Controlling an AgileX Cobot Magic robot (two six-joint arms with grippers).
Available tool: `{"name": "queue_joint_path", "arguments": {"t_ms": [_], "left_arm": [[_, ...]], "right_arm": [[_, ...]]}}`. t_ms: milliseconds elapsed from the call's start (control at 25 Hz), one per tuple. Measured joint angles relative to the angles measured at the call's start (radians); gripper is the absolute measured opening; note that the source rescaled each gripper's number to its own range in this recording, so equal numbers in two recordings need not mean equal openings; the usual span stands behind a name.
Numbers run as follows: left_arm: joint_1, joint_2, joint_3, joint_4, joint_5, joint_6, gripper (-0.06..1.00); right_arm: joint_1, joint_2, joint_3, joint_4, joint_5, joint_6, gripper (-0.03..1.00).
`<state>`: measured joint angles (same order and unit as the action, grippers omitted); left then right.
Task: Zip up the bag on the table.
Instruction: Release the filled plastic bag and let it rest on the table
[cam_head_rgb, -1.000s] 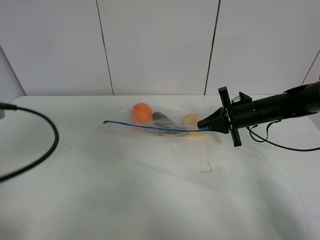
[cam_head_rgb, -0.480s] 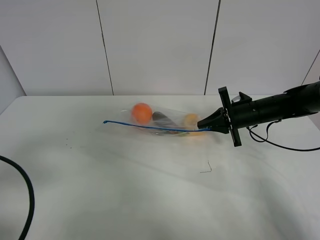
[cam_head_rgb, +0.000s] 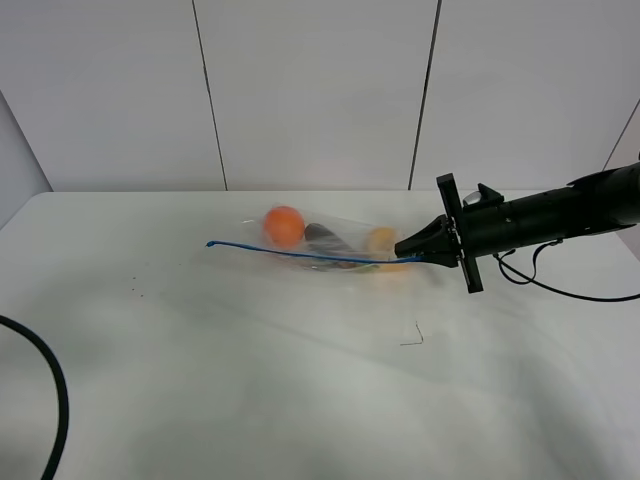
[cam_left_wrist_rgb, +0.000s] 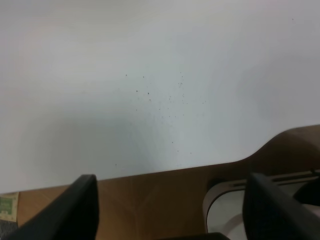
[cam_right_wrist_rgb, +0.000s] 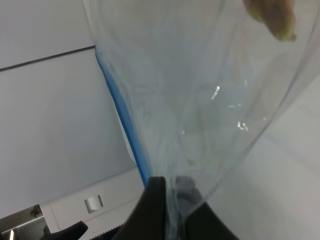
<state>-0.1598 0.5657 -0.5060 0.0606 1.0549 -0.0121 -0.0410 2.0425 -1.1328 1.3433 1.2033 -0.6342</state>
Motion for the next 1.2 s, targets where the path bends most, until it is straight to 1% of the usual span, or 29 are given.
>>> {"name": "queue_joint_path", "arguments": {"t_ms": [240,360,480,560,1000,1200], "left_arm": [[0.001,-0.036,0.0,0.0,-0.001,0.0,0.94],[0.043,-0.09,0.0,0.0,-0.001,0.002,0.94],[0.107,-0.163,0.0,0.0,0.0,0.003,0.94],[0.123,-0.216,0.0,0.0,0.0,0.003,0.94],[0.128,-0.551,0.003,0.0,0.002,0.003,0.94],[0.128,-0.569,0.003,-0.002,0.002,0.003,0.94]], "right_arm": [[0.0,0.0,0.0,0.0,0.0,0.0,0.0],[0.0,0.0,0.0,0.0,0.0,0.0,0.0],[0.0,0.0,0.0,0.0,0.0,0.0,0.0],[0.0,0.0,0.0,0.0,0.0,0.0,0.0],[0.0,0.0,0.0,0.0,0.0,0.0,0.0],[0.0,0.0,0.0,0.0,0.0,0.0,0.0]]}}
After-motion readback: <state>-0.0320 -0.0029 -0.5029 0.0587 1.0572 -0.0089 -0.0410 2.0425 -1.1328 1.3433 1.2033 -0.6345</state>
